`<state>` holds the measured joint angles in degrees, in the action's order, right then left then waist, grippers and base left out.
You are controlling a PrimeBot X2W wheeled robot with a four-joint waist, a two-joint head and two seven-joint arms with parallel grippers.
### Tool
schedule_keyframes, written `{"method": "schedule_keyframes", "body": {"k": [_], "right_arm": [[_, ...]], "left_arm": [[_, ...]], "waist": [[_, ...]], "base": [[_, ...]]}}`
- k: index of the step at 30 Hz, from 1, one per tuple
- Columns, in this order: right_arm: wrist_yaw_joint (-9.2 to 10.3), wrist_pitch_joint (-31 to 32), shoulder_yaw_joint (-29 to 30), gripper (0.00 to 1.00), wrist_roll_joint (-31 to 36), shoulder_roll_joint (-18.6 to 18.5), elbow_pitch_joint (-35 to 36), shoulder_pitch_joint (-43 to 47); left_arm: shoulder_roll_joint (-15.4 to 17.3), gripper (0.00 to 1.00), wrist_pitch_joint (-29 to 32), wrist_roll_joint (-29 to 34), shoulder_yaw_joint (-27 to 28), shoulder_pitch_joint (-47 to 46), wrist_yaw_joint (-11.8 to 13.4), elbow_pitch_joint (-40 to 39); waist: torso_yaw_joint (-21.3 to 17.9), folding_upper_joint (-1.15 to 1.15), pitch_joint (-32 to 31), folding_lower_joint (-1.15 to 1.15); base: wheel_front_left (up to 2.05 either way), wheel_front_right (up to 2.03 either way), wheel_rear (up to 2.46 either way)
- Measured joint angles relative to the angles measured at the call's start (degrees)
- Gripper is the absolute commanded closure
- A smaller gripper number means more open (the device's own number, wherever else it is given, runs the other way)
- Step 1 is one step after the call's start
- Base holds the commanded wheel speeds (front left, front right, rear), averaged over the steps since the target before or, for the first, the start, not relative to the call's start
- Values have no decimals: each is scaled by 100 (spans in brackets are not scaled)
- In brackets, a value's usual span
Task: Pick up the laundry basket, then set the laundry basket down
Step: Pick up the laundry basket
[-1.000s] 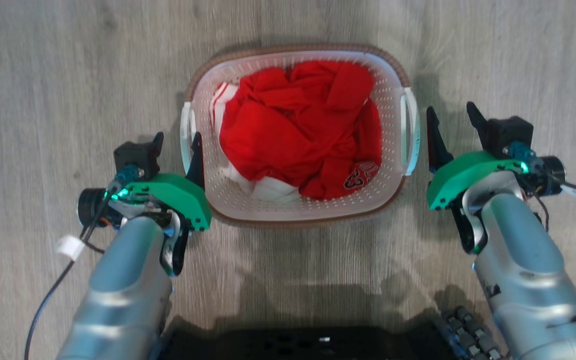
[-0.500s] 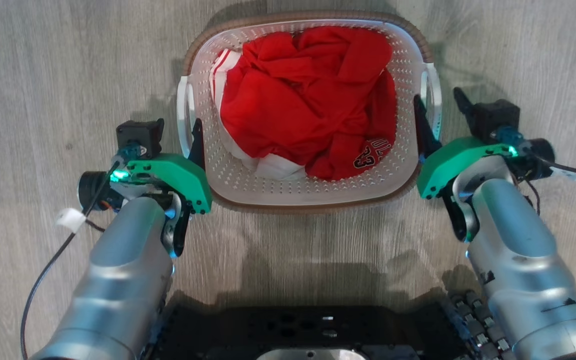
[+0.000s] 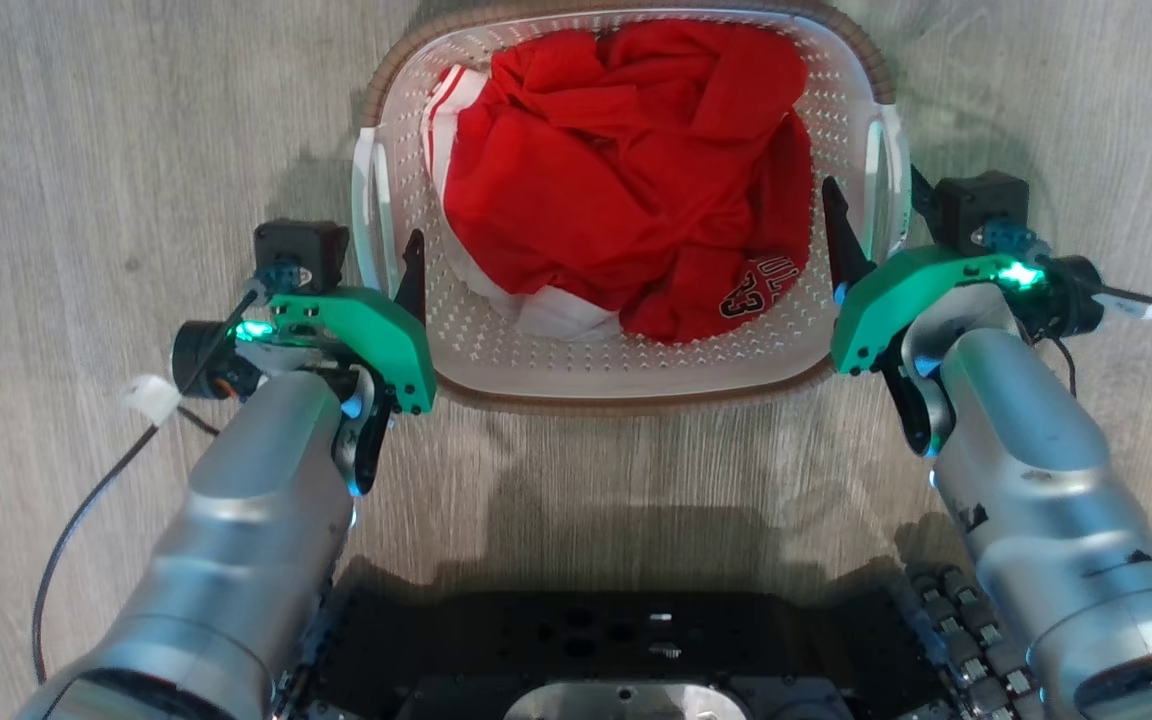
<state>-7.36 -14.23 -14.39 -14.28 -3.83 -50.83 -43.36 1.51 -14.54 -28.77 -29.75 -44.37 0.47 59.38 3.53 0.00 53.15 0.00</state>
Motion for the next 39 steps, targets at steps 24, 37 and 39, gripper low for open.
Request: {"method": "schedule_keyframes", "body": {"k": [24,37,39], "right_arm": [[0,-34,-225,100,-370,-1,-772,-358],[0,-34,-643,100,-762,-1,-1225,-335],[0,-33,-779,100,-876,1,-1337,-325]], "left_arm": [[-30,100,2,-1057,-1047,-249,208,87],[-24,100,2,-1397,-1469,-68,212,268],[-23,100,2,-1494,-1607,0,204,318]], "waist": [[142,0,-50,0],[75,1,-514,0],[62,1,-628,0]], "base": [[0,0,0],[0,0,0],[0,0,0]]}}
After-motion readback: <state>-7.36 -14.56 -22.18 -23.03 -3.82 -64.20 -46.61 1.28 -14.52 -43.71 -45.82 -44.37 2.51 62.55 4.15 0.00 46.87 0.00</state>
